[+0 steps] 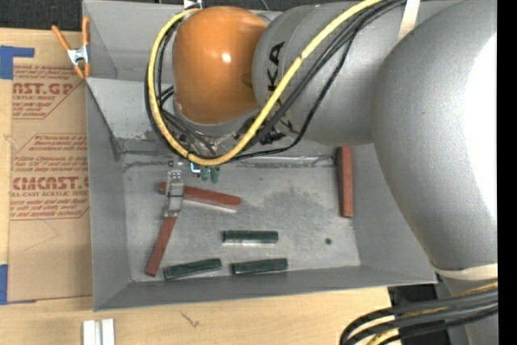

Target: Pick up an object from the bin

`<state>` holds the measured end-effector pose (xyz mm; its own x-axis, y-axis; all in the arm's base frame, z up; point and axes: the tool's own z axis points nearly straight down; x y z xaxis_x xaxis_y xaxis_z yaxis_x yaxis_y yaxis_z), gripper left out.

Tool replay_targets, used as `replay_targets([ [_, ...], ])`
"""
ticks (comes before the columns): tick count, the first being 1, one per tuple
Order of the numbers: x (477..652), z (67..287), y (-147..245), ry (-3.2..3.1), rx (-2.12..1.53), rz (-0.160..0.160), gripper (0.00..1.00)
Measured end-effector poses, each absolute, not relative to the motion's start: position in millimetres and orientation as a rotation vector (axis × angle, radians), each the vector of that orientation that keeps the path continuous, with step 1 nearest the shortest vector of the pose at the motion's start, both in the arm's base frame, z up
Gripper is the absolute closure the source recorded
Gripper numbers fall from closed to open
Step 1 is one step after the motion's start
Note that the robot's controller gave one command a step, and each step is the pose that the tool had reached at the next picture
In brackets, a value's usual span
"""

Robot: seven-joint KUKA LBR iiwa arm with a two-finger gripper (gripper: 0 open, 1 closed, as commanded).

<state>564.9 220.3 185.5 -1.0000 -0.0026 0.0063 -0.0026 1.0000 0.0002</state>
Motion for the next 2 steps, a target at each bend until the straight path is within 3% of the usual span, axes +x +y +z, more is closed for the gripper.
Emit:
replay_targets([
  [1, 567.0, 190, 219, -3.143, 0.001, -0.003, 0.0],
  [2, 567.6, 109, 160, -3.146, -0.041, -0.005, 0.0],
])
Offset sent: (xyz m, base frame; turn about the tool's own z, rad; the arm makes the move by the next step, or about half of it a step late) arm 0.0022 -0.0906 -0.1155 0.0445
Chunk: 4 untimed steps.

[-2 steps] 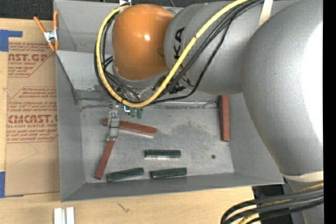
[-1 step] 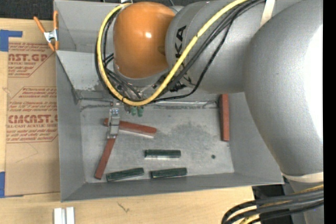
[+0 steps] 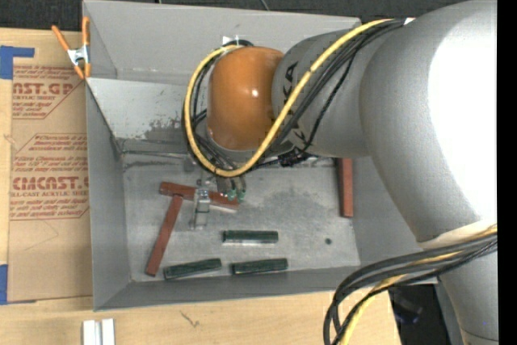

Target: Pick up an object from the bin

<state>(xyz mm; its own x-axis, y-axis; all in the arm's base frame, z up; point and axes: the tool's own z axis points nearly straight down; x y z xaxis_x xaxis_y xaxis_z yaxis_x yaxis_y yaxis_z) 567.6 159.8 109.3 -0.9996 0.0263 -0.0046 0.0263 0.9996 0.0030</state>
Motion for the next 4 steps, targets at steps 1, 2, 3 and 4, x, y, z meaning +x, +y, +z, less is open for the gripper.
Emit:
replay_targets([
  [1, 571.4, 92, 146, 3.145, -0.024, -0.001, 0.0],
  [2, 565.5, 119, 126, 3.129, 0.286, 0.001, 0.0],
  [3, 560.9, 72, 129, 3.11, 0.433, 0.002, 0.0],
  [4, 562.3, 65, 128, 3.098, 0.444, 0.011, 1.0],
])
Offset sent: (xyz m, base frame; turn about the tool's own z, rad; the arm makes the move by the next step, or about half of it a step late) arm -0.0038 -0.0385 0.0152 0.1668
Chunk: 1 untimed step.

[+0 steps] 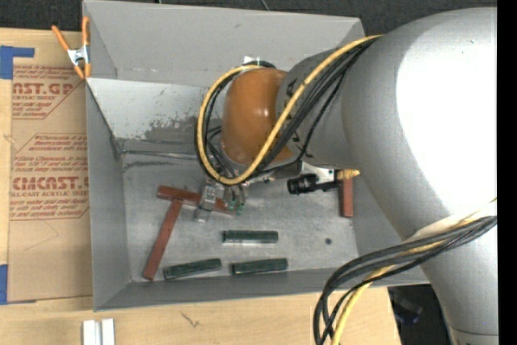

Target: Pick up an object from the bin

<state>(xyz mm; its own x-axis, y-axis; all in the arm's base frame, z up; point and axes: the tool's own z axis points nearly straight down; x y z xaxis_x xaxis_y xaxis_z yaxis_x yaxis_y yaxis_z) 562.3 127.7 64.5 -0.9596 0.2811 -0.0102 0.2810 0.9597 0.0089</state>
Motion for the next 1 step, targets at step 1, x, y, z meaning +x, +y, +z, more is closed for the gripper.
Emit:
replay_targets([
  [1, 561.8, 65.5, 127.5, 3.098, 0.446, 0.012, 1.0],
])
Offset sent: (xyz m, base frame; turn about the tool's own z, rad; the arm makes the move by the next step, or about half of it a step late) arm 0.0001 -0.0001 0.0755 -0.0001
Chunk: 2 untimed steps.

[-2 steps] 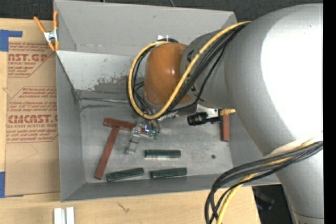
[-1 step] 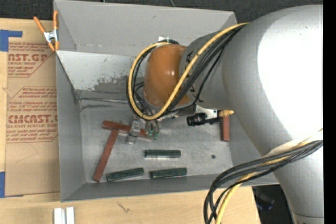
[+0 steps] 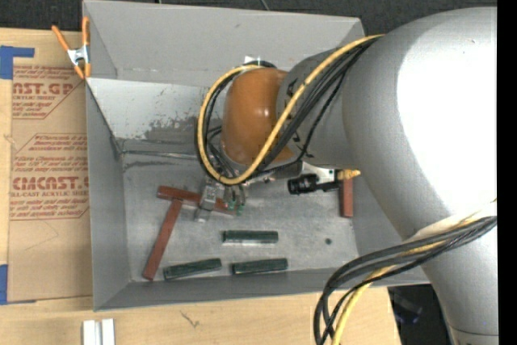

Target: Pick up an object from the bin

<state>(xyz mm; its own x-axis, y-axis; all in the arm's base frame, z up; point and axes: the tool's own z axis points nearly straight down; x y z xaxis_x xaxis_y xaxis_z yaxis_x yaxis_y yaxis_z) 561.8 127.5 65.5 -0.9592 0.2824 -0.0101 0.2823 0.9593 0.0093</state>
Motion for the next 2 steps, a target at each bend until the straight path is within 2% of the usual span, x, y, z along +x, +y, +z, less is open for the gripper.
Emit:
replay_targets([
  [1, 560.4, 70, 127, 3.105, 0.447, 0.008, 1.0],
  [2, 557.7, 90, 126, 3.116, 0.448, -0.001, 1.0],
])
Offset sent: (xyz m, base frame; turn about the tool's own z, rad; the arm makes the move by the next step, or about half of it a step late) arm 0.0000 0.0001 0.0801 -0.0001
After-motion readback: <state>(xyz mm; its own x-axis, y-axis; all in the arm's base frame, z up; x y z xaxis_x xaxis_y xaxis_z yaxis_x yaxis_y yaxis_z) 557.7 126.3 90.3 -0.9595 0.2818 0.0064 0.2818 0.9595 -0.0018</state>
